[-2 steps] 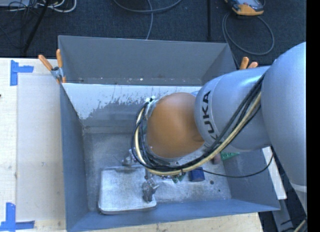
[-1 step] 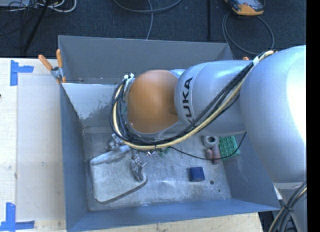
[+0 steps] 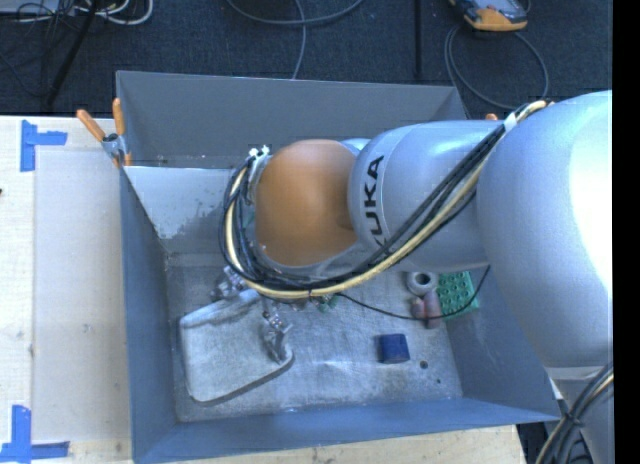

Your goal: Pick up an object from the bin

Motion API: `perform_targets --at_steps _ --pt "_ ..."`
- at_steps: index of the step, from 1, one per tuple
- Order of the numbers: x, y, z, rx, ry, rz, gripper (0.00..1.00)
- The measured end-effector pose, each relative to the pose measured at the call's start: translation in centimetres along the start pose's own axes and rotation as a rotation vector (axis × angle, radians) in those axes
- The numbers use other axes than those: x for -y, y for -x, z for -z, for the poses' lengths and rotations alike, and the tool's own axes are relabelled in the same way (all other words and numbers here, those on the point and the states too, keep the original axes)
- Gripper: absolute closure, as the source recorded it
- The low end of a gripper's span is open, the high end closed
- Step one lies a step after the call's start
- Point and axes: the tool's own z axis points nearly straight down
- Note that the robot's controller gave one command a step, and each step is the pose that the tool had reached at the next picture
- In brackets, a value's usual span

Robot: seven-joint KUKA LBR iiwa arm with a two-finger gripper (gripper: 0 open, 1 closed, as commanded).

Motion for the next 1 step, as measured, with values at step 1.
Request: perform_targets --at_steps 1 --pt "-0.44 4.48 15.19 0.016 -0.009 0.301 1.0"
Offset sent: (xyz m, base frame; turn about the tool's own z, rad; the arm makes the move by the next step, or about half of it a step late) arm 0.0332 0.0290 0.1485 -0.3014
